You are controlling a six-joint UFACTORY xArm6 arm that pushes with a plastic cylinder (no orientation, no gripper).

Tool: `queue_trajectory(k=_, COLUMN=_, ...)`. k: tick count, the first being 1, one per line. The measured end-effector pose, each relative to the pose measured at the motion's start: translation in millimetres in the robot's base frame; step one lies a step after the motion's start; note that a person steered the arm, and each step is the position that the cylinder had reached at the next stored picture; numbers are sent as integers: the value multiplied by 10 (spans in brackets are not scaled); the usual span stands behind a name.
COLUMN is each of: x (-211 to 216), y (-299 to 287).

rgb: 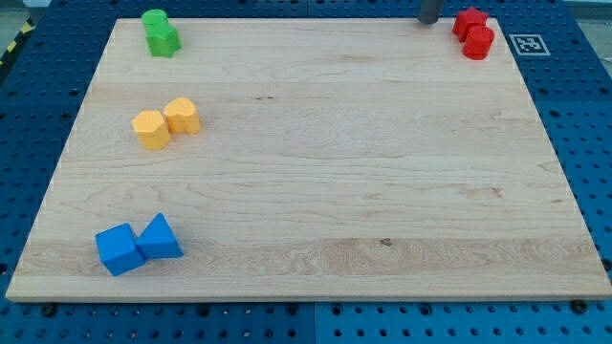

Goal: Move red star along with red circle a bit down

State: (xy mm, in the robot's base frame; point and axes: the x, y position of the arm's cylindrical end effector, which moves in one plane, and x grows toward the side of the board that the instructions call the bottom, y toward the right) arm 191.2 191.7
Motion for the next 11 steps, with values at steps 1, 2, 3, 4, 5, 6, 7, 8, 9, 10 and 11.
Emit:
queue_trajectory(k=1, x=3, y=93)
queue_trajectory(k=2, x=3, y=178)
queue_trajectory(k=3, x=0, y=294)
queue_trajectory(k=4, x=0, y=448)
queue_trajectory(k=5, x=5, y=515)
queue_trajectory(k=6, x=5, y=525)
queue_trajectory(k=7, x=117, y=669)
queue_trajectory(k=8, x=211, y=693)
queue_trajectory(k=9, x=361, y=693)
queue_trajectory(k=10, x=473, y=693)
queue_trajectory(k=11, x=483, y=693)
